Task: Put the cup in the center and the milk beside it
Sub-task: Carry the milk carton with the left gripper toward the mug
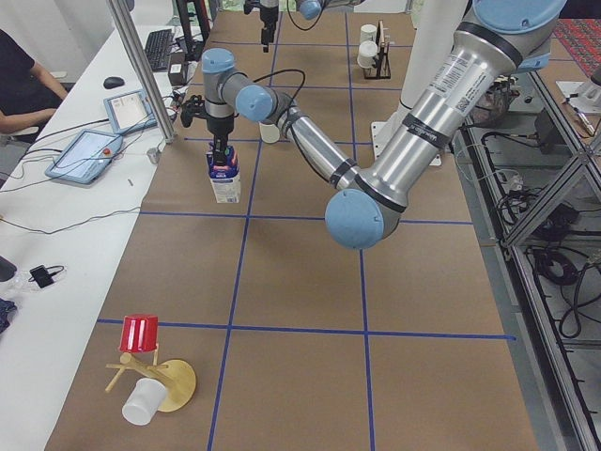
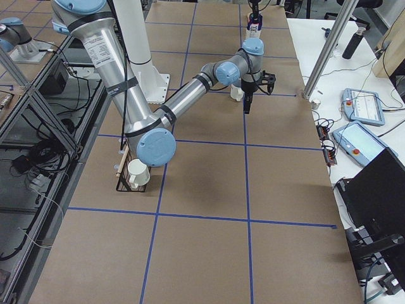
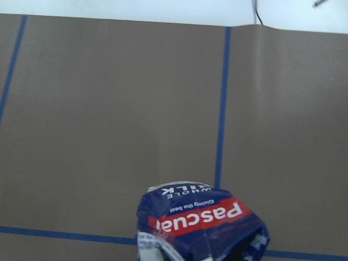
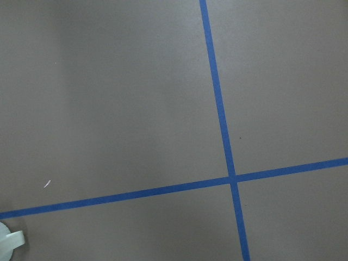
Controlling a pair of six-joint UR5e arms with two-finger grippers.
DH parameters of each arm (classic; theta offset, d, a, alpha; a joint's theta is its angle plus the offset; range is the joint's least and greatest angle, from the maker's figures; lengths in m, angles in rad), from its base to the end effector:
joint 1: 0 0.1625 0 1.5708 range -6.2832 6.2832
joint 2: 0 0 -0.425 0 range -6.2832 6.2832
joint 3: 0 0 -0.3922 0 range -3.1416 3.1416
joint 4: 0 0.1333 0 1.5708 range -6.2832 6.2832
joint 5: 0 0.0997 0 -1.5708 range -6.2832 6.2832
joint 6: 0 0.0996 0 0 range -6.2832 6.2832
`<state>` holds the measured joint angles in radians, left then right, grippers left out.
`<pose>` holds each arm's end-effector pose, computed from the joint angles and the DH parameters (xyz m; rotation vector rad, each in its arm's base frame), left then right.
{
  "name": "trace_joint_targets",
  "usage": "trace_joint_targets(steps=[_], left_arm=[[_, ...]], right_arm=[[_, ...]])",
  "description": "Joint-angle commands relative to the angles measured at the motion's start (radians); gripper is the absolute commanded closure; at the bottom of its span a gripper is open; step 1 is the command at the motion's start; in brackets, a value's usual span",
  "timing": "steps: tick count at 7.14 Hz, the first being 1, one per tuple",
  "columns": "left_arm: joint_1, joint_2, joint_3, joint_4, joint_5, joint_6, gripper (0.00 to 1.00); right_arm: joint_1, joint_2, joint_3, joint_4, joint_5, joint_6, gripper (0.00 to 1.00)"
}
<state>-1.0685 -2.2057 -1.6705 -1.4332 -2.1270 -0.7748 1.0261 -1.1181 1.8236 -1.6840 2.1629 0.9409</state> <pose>0.2533 -0.6288 0.2557 0.1452 0.7790 -0.0921 -0.2513 -0.5648 0.3033 0.0348 -0.8122 0.1989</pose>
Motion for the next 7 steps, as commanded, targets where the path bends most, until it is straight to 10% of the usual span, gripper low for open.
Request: trace_joint_targets(steps=[1, 7], left_arm=[[0.129, -0.132, 0.069, 0.002, 0.028, -0.116, 1.00], [0.321, -0.285, 0.222, -0.099, 0.091, -0.296, 1.00]], right_arm=[[0.005, -0.017, 0.000, 0.004, 0.000, -0.011, 0.00], [0.005, -0.043, -0.003, 0.006, -0.014, -0.034, 0.00]])
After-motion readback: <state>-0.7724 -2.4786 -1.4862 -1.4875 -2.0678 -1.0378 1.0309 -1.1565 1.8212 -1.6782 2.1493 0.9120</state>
